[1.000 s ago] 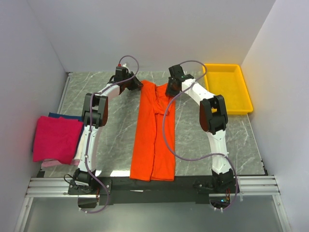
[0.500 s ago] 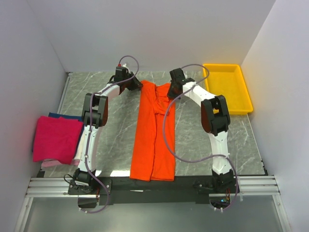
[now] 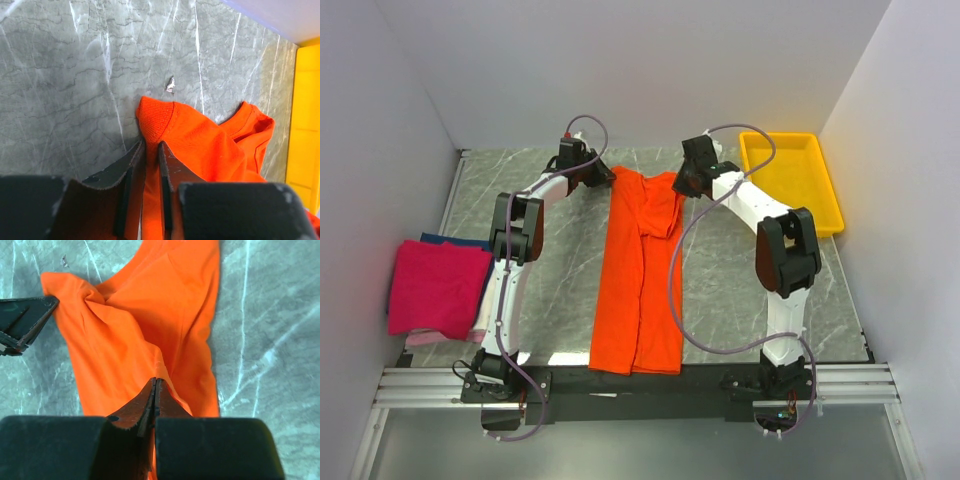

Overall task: Fold and stack the t-shirts
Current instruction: Fold the tshirt

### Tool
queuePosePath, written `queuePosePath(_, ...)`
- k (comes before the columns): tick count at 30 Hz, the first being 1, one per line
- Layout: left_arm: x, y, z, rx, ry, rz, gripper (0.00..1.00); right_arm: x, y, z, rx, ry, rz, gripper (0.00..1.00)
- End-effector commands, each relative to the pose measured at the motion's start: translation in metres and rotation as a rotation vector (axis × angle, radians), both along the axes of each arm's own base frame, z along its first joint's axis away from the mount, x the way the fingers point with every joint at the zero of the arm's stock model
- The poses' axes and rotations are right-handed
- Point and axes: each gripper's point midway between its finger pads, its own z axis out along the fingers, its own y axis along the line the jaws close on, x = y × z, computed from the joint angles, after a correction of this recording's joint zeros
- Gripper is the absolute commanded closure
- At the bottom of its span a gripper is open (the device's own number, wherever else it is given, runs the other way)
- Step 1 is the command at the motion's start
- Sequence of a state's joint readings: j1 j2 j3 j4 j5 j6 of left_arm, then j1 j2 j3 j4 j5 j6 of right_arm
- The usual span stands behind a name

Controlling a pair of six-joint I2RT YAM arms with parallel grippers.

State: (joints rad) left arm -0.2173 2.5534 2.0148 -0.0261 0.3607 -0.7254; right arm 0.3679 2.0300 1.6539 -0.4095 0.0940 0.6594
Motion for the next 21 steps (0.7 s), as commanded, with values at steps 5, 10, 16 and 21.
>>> queuePosePath(5,-0.002,0.005,-0.02,0.02,0.026,0.002,0.78,-0.004,-0.011,0.034,0.006,-0.087,-0.059,1.0)
queuePosePath(10,-0.002,0.005,-0.02,0.02,0.026,0.0,0.78,-0.011,-0.017,0.034,0.001,-0.084,-0.076,1.0)
queuePosePath(16,-0.002,0.006,-0.019,0.024,0.023,0.001,0.78,-0.015,-0.029,0.031,-0.008,-0.083,-0.111,1.0)
queuePosePath(21,-0.002,0.006,-0.017,0.029,0.02,-0.002,0.76,-0.013,-0.044,0.019,-0.012,-0.062,-0.143,1.0)
